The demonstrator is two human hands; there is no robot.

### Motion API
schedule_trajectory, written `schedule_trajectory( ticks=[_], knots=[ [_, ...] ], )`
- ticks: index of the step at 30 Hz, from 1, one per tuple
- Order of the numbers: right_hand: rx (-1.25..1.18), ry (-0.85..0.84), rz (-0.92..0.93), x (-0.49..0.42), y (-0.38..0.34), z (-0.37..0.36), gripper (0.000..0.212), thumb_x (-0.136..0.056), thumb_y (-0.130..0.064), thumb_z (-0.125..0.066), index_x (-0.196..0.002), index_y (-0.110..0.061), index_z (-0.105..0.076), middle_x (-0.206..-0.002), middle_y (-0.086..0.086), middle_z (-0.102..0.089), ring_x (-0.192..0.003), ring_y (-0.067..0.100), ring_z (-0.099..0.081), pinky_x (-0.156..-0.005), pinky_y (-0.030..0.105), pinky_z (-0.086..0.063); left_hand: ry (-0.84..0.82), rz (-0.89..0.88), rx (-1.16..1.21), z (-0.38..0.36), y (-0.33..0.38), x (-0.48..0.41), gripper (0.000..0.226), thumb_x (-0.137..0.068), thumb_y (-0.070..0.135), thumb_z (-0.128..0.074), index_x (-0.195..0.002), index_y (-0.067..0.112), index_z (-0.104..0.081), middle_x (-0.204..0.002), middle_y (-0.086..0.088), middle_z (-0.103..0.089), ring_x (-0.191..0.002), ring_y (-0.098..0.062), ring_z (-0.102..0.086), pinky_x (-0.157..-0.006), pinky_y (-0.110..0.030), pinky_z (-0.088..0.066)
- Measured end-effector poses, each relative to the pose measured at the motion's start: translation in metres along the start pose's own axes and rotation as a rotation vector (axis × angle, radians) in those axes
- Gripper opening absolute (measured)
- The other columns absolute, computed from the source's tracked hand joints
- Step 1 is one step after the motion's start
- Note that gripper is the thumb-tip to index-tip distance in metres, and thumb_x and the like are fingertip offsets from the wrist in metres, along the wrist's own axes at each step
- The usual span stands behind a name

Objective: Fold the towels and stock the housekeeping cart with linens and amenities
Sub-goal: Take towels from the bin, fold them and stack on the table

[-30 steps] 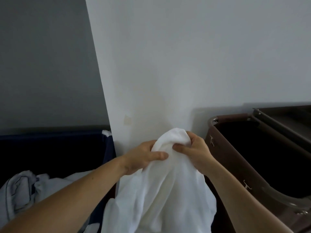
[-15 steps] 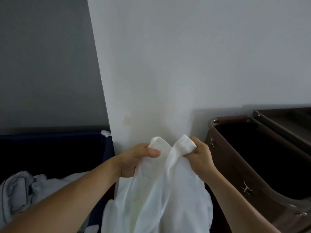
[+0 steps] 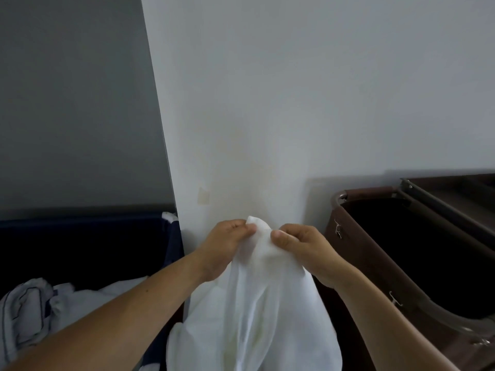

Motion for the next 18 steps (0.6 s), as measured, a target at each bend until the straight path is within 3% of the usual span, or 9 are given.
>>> schedule_trajectory(
  ticks=[3,6,11,15,18],
  knots=[
    [0.034,0.143,0.137,0.000,-0.014,0.002,0.014,-0.091,-0.027,-0.069,-0.080,-0.030,-0.077,-0.080,-0.006,-0.073,-0.074,0.008,-0.066,-0.070,0.024,-0.052,-0.033,0.011,-0.009,-0.005,0.000,0.004,0.032,-0.099,0.029,-0.055,-0.105,0.003,-0.073,-0.107,-0.019,-0.072,-0.106,-0.038,-0.066,-0.097,-0.056,-0.050],
    [0.093,0.250,0.177,0.000,-0.021,0.004,0.027,-0.090,-0.018,-0.072,-0.078,-0.043,-0.076,-0.083,-0.012,-0.075,-0.074,-0.002,-0.067,-0.064,0.010,-0.049,-0.049,0.008,0.036,-0.010,-0.001,0.007,0.035,-0.100,0.030,-0.052,-0.106,0.002,-0.073,-0.109,-0.020,-0.071,-0.109,-0.041,-0.064,-0.098,-0.059,-0.048],
    [0.208,0.335,0.106,-0.003,-0.012,0.008,0.012,-0.082,-0.030,-0.079,-0.072,-0.033,-0.074,-0.073,-0.015,-0.072,-0.066,-0.002,-0.065,-0.058,0.011,-0.047,-0.099,-0.040,-0.008,-0.016,-0.002,0.009,0.039,-0.104,0.027,-0.044,-0.110,-0.003,-0.068,-0.114,-0.034,-0.062,-0.109,-0.052,-0.058,-0.099,-0.064,-0.042],
    [0.277,0.318,0.091,-0.004,-0.008,0.011,0.011,-0.079,-0.033,-0.080,-0.074,-0.032,-0.071,-0.072,-0.017,-0.070,-0.065,-0.003,-0.063,-0.060,0.012,-0.047,-0.110,-0.062,-0.071,-0.018,-0.002,0.009,0.033,-0.104,0.017,-0.042,-0.105,-0.001,-0.069,-0.107,-0.035,-0.061,-0.092,-0.035,-0.059,-0.095,-0.060,-0.046],
    [0.307,0.264,0.092,-0.006,-0.009,0.012,0.015,-0.078,-0.029,-0.082,-0.076,-0.036,-0.070,-0.071,-0.016,-0.070,-0.064,-0.003,-0.061,-0.061,0.013,-0.046,-0.140,-0.065,-0.124,-0.020,0.001,0.008,0.032,-0.103,0.013,-0.041,-0.109,-0.008,-0.065,-0.109,-0.037,-0.058,-0.092,-0.041,-0.059,-0.093,-0.058,-0.049]
  ],
)
Point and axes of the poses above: each hand's wrist, its own x-axis away from the middle knuckle, its own z-axis out of the back of the hand, y = z × x, the point moved 7 cm from there along -x, towards the middle knuckle
